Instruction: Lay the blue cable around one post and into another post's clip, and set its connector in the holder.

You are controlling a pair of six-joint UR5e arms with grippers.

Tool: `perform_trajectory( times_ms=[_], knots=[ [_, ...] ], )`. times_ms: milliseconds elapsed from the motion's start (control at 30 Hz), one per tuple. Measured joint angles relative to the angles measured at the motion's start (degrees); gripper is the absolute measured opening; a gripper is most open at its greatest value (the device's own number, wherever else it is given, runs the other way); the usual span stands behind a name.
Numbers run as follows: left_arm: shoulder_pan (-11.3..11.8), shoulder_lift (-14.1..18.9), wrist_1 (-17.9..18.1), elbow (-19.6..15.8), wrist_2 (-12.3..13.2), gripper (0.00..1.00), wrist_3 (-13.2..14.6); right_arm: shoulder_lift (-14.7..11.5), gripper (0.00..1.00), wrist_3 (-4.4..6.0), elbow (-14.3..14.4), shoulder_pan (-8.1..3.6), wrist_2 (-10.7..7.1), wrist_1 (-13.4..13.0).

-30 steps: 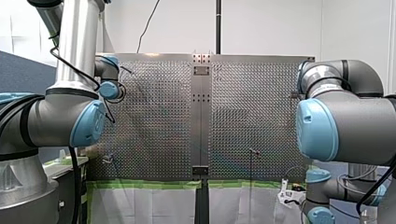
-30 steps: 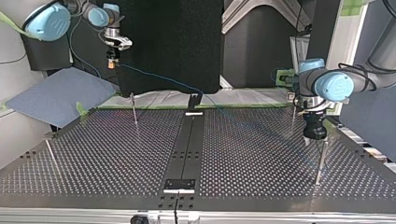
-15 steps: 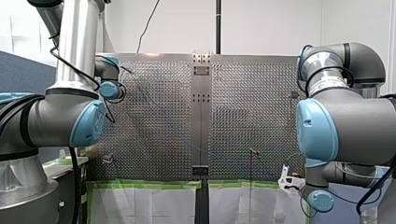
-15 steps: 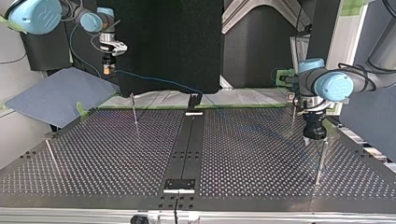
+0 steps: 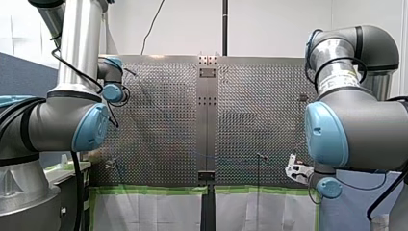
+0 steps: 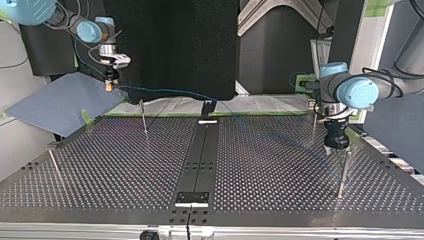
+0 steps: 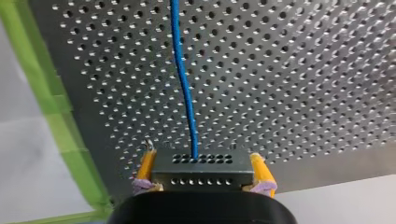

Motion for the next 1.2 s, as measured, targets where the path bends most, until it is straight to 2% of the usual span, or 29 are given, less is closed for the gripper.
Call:
perform_trajectory(
  times_ms=[267, 533, 767, 1000, 1200],
  knots=[
    [0.71, 1.33, -3.13, -0.92, 0.0, 1.0, 1.25, -4.11, 0.0, -0.2, -0.09, 0.05, 0.05, 0.64],
    [2.0, 5.08, -3.77, -4.63, 0.76, 1.0, 0.11, -7.77, 0.0, -0.04, -0.1, 0.08, 0.05, 0.78],
    [1.86, 8.47, -6.38, -8.02, 3.76, 1.0, 1.21, -10.19, 0.0, -0.03, -0.09, 0.23, 0.05, 1.04],
    [2.04, 12.13, -5.89, -11.48, 7.41, 1.0, -1.77, -10.46, 0.0, -0.18, -0.1, 0.47, 0.05, 1.08],
    [2.07, 14.87, -4.81, -12.19, 10.15, 1.0, -4.42, -10.47, 0.0, -0.35, -0.09, 0.71, 0.12, 1.22]
  ],
)
